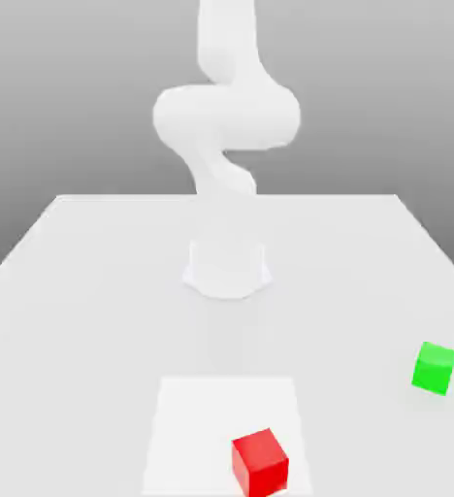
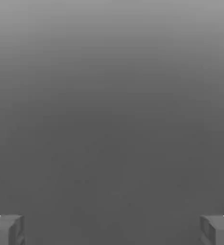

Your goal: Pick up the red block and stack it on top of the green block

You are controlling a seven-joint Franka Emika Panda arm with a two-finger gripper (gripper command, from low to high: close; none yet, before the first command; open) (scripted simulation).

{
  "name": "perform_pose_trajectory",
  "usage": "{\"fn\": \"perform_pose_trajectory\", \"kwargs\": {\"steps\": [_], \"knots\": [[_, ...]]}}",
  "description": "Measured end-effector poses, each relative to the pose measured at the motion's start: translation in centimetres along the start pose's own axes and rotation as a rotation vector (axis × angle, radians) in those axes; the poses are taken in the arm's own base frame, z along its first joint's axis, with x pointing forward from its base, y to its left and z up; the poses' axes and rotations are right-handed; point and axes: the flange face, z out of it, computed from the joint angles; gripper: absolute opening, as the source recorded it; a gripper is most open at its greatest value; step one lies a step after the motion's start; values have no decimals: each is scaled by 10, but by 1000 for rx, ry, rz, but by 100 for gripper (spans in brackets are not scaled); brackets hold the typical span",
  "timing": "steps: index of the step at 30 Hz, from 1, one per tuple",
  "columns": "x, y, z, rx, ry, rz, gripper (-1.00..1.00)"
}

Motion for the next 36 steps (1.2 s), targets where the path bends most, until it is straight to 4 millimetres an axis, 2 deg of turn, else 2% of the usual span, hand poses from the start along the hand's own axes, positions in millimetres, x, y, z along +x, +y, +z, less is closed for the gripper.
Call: {"fn": "perform_pose_trajectory", "kwargs": {"steps": [4,8,12,17,22,27,32,33,36], "knots": [[-10,1,76,-104,-43,153,0],[-25,11,147,-206,-76,299,0],[-46,30,213,-311,-101,445,0],[-79,63,289,-445,-122,625,0],[-121,104,354,-584,-132,805,0],[-171,151,406,-729,-130,980,0],[-203,186,454,-757,-128,1013,0],[-207,191,460,-757,-128,1013,-100],[-207,191,460,-756,-128,1013,-100]]}}
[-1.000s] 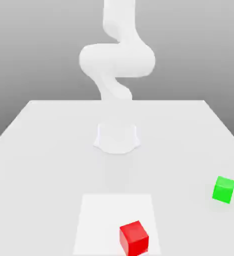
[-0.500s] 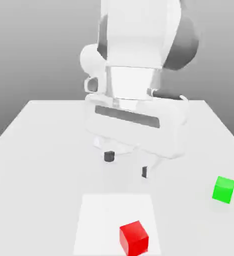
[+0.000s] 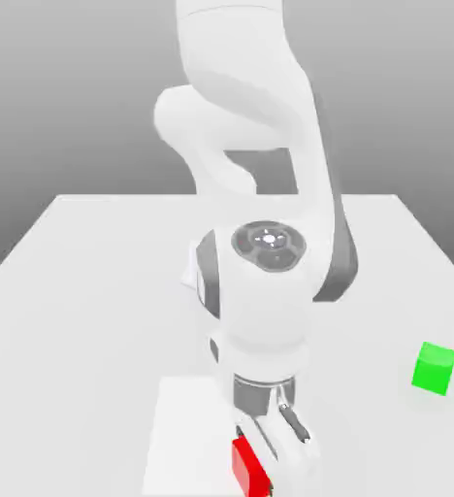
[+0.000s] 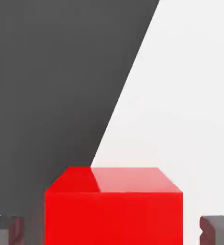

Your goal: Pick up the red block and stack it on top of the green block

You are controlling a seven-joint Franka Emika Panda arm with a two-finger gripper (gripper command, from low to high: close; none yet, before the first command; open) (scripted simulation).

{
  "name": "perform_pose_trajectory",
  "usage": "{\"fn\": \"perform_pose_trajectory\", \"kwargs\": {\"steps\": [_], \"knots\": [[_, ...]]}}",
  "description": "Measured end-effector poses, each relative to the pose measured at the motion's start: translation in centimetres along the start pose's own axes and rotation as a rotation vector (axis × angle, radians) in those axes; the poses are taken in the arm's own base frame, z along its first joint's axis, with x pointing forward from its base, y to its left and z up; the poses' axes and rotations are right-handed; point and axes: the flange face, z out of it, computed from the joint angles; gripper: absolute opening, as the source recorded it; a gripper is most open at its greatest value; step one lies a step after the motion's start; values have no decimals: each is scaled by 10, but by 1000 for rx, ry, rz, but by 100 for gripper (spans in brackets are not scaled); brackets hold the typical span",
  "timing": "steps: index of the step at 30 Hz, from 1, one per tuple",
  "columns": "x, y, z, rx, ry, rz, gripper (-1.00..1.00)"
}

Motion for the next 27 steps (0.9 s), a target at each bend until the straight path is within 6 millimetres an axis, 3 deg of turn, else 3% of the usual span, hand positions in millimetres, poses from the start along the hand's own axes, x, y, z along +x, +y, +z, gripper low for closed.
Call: {"fn": "perform_pose_trajectory", "kwargs": {"steps": [4,8,10,15,20,23,27], "knots": [[0,0,0,1,0,0,-100],[0,-1,-44,1,0,1,-100],[-16,11,-61,-1,-6,-53,-100],[-87,76,-79,-5,-28,-335,-100],[-149,163,-92,-5,-32,-654,-100],[-174,221,-96,-3,-23,-848,-100],[-192,289,-95,1,-5,-1069,-100]]}}
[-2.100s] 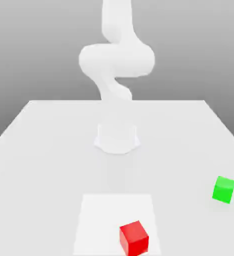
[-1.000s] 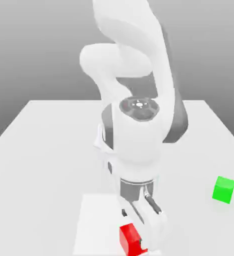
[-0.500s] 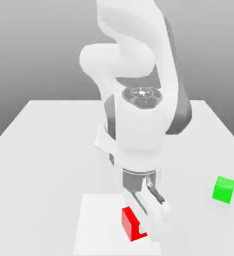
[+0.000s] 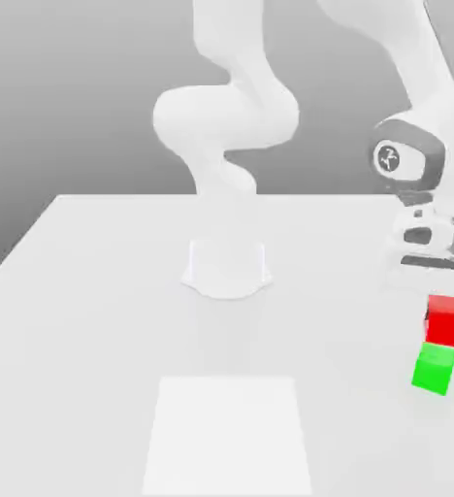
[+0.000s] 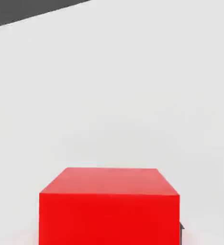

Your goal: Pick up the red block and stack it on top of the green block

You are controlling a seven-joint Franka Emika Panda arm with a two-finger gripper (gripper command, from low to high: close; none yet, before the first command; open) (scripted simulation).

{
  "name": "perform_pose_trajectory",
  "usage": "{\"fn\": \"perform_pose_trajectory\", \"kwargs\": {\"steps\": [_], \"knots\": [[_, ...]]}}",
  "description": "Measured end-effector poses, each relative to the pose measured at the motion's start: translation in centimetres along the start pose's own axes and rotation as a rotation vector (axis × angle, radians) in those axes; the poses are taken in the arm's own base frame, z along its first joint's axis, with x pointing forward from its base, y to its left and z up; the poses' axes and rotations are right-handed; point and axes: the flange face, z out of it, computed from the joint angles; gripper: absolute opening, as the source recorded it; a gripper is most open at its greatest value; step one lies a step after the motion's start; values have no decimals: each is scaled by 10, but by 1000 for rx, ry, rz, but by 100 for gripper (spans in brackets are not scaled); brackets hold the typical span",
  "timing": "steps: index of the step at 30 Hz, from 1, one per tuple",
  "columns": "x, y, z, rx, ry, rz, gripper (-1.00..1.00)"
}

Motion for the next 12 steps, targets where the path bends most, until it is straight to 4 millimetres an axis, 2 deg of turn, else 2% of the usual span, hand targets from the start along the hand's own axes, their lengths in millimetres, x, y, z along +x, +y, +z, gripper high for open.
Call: {"fn": "perform_pose_trajectory", "kwargs": {"steps": [3,8,9,12], "knots": [[13,-3,15,3,3,23,-100],[12,-2,51,1,3,20,-100],[12,-1,59,0,3,19,100],[12,-1,59,0,3,19,100]]}}
